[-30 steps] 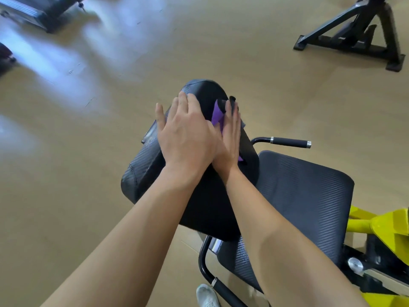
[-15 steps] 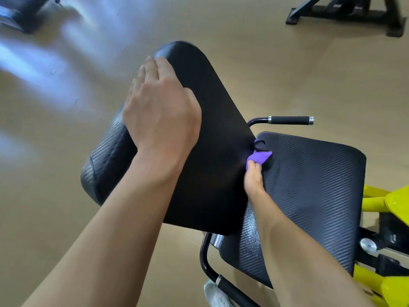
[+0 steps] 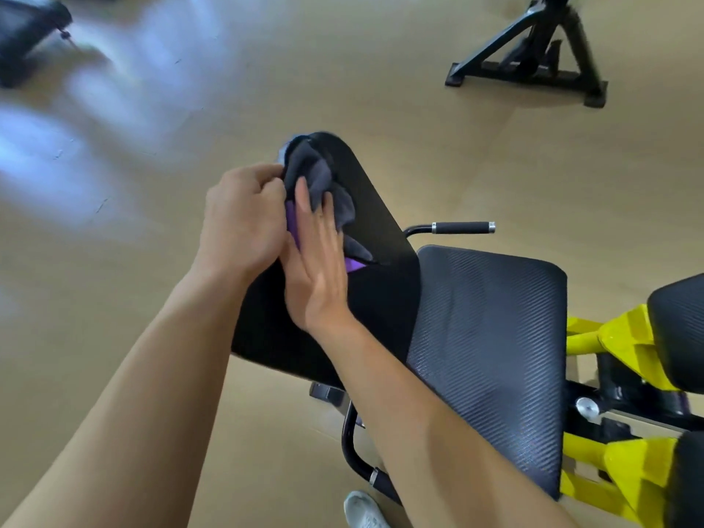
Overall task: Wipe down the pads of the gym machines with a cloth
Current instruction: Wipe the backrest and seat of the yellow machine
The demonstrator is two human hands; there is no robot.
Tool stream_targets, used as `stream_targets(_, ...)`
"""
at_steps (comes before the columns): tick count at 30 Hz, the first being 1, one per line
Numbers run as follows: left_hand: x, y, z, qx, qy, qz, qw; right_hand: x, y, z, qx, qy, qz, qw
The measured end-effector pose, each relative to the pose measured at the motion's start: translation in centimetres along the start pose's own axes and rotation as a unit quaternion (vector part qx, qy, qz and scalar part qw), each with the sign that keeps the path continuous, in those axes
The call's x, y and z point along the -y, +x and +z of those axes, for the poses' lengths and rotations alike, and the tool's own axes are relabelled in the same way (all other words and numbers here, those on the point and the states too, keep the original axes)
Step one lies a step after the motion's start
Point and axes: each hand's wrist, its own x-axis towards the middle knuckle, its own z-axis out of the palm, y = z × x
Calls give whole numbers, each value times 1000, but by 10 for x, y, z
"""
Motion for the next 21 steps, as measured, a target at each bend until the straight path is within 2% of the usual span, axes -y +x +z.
stream_targets(1, 2, -7, 2, -7, 14, 6, 1000, -8, -9, 0, -1, 9, -18, 1000)
stream_targets(3, 4, -21, 10, -14, 66, 26, 997, -45, -28, -5, -7, 27, 27, 999)
stream_targets(5, 6, -33, 21, -19, 123, 30, 992, -111, -56, -11, 8, 26, 152, 988)
stream_targets(8, 8, -41, 34, -53, 179, 36, 982, -199, -100, -20, 13, 15, 333, 943)
stream_targets(10, 10, -40, 39, -75, 190, 34, 978, -217, -113, -18, -37, 95, 426, 899)
stream_targets(12, 11, -38, 39, -83, 186, 32, 978, -213, -113, -15, -94, 139, 452, 876)
stream_targets(17, 9, -43, 23, -31, 158, 52, 986, -173, -101, -13, -112, 131, 505, 846)
stream_targets(19, 12, -45, 13, -12, 124, 51, 991, -137, -93, -13, -63, 97, 462, 879)
stream_targets(21, 13, -49, -3, 19, 27, 30, 999, -90, -85, -11, -9, 54, 372, 926)
